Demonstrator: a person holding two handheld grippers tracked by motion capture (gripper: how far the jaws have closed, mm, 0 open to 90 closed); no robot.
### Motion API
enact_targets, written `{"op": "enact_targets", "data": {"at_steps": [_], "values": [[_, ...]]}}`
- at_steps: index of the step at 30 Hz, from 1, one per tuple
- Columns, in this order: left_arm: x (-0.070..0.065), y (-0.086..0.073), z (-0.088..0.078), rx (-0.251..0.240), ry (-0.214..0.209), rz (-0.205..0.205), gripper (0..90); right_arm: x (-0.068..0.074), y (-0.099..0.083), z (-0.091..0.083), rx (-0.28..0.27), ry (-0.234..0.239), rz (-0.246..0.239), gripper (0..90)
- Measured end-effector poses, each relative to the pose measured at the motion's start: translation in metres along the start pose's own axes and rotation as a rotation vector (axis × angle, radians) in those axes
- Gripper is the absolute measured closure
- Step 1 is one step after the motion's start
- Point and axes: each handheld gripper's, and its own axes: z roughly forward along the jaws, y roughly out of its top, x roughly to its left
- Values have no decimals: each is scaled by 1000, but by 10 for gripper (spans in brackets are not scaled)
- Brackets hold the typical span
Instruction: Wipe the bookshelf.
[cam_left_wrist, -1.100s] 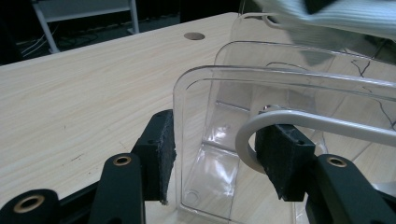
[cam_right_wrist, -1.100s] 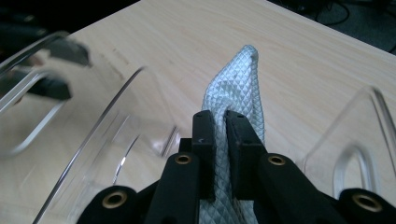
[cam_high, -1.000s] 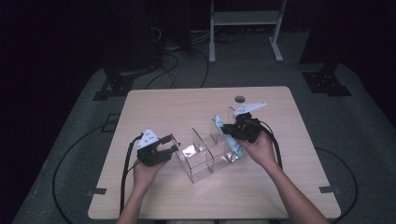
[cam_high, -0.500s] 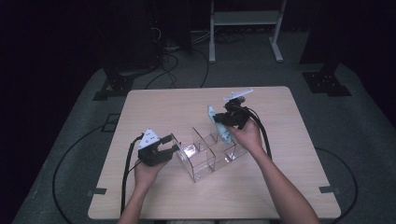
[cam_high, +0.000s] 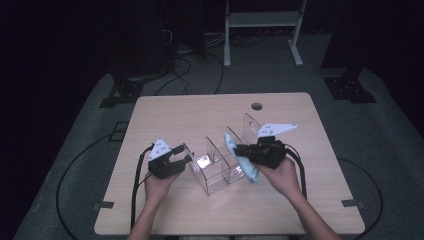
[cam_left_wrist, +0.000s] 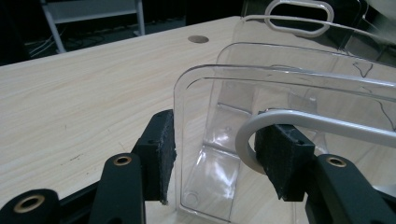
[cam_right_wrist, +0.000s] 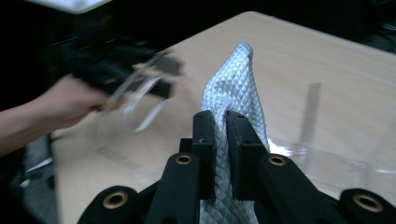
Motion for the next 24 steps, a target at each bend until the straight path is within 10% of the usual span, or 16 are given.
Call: {"op": "enact_targets", "data": {"at_steps": [5, 15, 24], "values": [[-2, 0, 1, 1, 6, 6, 478, 29, -11, 16, 54, -10, -84, 825], [-5, 1, 2, 2, 5, 2, 477, 13, 7, 50, 62, -53, -76, 826], [-7, 1, 3, 3, 8, 6, 476, 16, -3, 37, 90, -69, -88, 825]]}}
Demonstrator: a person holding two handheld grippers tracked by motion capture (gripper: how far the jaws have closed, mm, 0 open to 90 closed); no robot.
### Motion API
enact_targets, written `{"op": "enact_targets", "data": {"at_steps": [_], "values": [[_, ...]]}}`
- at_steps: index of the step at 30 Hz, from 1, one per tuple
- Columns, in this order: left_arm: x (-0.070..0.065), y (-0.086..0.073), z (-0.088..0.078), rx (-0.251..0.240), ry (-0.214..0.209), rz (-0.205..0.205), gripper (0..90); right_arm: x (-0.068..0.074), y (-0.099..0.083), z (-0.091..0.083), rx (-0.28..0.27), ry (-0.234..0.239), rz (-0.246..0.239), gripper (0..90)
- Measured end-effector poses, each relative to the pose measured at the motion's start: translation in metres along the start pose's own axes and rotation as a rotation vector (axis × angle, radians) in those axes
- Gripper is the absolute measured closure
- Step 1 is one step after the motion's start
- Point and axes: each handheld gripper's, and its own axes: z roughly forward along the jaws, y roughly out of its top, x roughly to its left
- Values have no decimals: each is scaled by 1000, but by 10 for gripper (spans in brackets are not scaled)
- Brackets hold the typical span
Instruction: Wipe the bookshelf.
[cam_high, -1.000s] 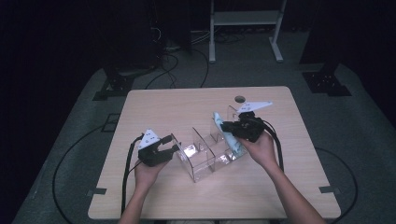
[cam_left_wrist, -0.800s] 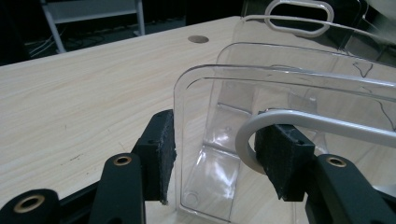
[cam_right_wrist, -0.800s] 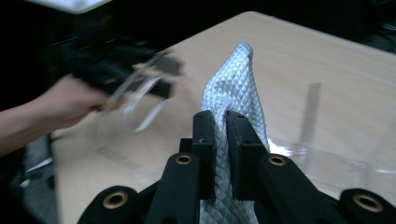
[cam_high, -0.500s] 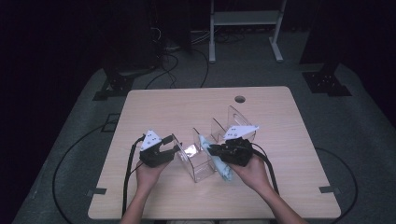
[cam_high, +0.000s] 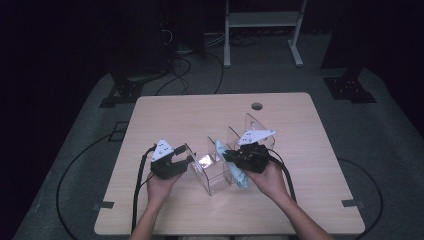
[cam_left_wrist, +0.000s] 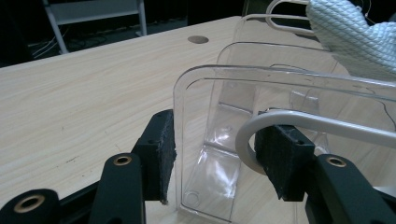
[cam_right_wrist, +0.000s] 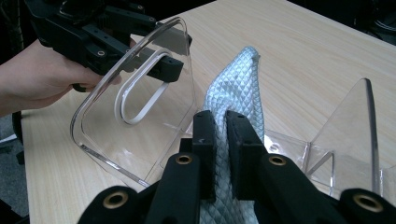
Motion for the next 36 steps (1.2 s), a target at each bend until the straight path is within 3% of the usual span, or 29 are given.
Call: {"op": "enact_targets", "data": {"at_steps": [8, 13, 17, 26, 33, 36], "values": [[1, 0, 0, 1, -6, 1, 476, -10, 16, 19, 6, -7, 13, 824], [1, 0, 0, 3, -7, 4, 475, -1, 5, 7, 3, -14, -13, 824], [0, 0, 0, 3, -9, 6, 475, 2, -4, -3, 0, 2, -3, 823], [0, 0, 0, 3, -10, 4, 475, -8, 9, 14, -6, 6, 29, 823], [-1, 0, 0, 1, -13, 3, 475, 1, -4, -3, -1, 8, 8, 823], [-1, 0, 1, -1, -9, 6, 476, 0, -3, -2, -2, 4, 6, 823]]}}
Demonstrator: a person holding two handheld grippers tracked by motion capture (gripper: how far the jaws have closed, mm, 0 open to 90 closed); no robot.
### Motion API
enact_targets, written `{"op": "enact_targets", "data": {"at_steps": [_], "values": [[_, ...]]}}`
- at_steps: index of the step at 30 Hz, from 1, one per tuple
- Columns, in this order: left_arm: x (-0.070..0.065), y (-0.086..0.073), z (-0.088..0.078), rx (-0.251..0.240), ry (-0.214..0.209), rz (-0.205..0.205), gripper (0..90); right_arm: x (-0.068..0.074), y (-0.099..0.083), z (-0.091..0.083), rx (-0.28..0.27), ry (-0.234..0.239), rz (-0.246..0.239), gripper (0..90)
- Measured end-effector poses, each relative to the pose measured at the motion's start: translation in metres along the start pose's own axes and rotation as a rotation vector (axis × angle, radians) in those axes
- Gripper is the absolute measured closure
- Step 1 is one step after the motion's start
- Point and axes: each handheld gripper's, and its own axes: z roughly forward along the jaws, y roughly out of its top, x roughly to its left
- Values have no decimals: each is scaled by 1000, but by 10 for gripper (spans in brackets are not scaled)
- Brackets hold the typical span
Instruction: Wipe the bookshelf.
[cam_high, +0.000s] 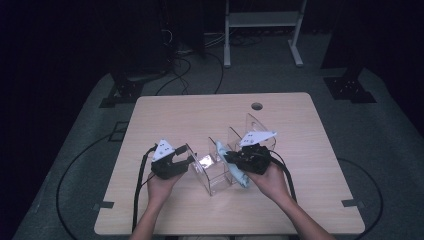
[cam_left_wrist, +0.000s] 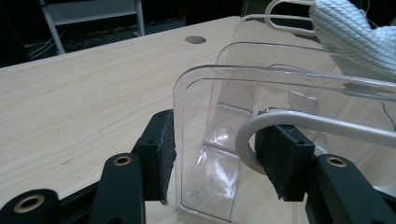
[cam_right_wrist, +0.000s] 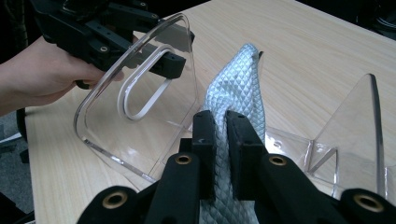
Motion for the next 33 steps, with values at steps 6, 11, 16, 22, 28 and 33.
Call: {"op": "enact_targets", "data": {"at_steps": [6, 11, 16, 22, 28, 33], "values": [[0, 0, 0, 2, 2, 2, 476, -8, 14, 15, 7, -1, 23, 823], [0, 0, 0, -6, 4, -5, 478, -14, 25, 25, 29, -5, 30, 823], [0, 0, 0, -7, 4, -1, 478, -25, 43, 46, 55, -13, 44, 823], [0, 0, 0, -6, 4, -4, 478, -31, 61, 67, 100, -45, 40, 822], [1, 0, 0, -2, -4, 0, 476, -31, 61, 64, 111, -29, 41, 821], [1, 0, 0, -1, -6, -8, 476, -23, 44, 41, 87, -3, 24, 821]]}}
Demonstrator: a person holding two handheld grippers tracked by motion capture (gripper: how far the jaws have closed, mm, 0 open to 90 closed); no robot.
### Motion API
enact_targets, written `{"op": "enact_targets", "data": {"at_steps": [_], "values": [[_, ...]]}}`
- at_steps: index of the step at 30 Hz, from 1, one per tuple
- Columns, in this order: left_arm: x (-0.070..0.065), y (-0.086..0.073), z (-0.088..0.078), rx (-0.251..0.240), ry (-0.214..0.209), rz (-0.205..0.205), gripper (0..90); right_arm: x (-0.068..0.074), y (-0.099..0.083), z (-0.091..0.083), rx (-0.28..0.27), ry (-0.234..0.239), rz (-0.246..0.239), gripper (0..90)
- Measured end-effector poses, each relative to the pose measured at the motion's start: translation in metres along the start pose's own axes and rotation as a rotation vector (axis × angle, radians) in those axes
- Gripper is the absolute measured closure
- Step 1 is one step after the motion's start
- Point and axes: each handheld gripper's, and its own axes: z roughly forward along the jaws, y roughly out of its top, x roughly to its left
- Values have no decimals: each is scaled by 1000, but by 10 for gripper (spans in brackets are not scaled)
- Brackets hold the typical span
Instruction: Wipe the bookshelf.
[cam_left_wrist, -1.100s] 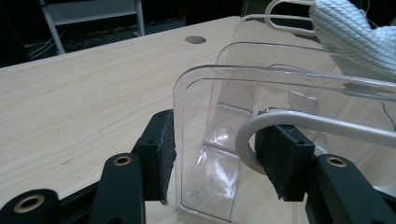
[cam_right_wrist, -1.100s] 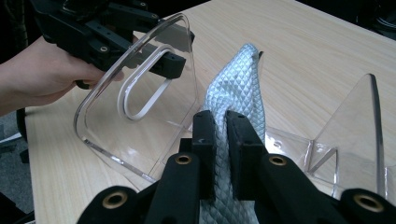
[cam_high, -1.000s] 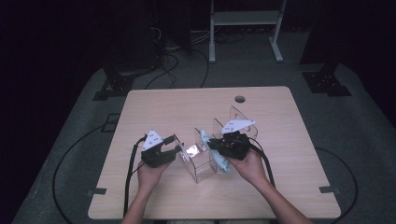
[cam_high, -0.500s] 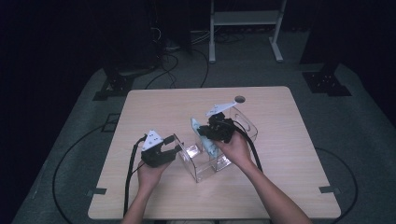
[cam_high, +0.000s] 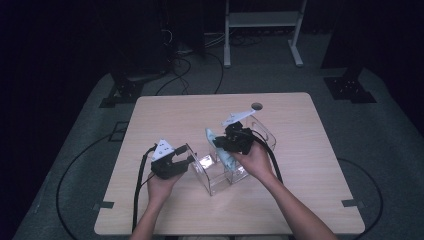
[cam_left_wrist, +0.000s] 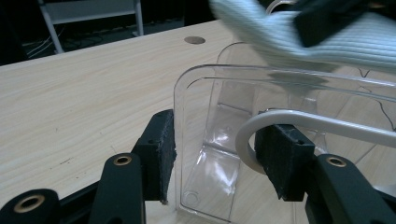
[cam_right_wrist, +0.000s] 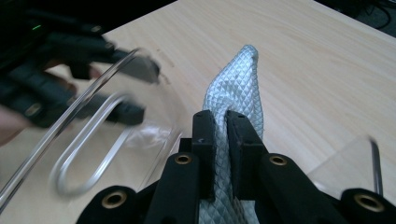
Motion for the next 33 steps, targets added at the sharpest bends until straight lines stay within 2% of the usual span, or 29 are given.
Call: {"op": "enact_targets", "data": {"at_steps": [4, 8, 12, 15, 19, 23, 25, 28, 33], "values": [[-1, 0, 0, -1, 3, 16, 477, 3, -9, -8, -14, 6, -12, 820], [-1, 0, 0, -3, 4, 22, 476, 2, 3, 6, -7, -29, -5, 820], [0, 0, 0, -7, -2, 15, 478, -6, 11, 13, 5, -10, 6, 820], [0, 0, 0, -6, 0, 9, 478, -2, 5, 3, 10, 3, -8, 821], [0, 0, 1, -5, 4, 6, 479, 2, -8, -17, -17, 28, -23, 821], [-1, 0, 1, -6, 6, 6, 479, 13, -26, -42, -43, 46, -25, 821], [-1, 0, 1, -8, 6, 4, 479, 19, -33, -46, -41, 37, -41, 822], [-2, 1, 0, 0, 8, 15, 479, 20, -35, -40, -15, 20, -62, 821], [-2, 1, 0, -2, 10, 18, 479, 12, -24, -23, -30, 9, -35, 822]]}}
